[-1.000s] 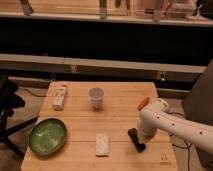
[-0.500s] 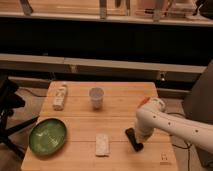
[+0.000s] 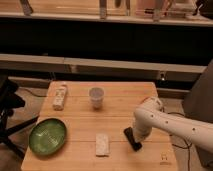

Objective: Push the eraser across the table

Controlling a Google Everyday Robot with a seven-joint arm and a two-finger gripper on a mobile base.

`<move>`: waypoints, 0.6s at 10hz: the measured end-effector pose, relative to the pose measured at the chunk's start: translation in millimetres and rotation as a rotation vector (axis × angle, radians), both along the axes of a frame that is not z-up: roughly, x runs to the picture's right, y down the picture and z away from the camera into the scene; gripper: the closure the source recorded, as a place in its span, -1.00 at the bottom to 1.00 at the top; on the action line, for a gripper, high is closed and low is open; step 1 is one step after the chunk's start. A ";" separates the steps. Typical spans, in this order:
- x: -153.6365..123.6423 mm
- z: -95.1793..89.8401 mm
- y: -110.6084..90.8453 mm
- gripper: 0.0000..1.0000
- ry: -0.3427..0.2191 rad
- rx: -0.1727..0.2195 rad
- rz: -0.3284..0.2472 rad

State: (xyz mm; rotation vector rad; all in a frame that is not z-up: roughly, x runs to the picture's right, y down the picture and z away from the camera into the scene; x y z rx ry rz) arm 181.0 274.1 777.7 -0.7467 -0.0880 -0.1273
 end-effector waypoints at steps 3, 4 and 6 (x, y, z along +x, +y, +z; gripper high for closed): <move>-27.4 2.6 -4.2 1.00 -0.017 -0.004 -0.033; -30.5 3.0 -5.8 1.00 -0.021 -0.003 -0.037; -29.6 3.0 -6.3 1.00 -0.018 -0.005 -0.041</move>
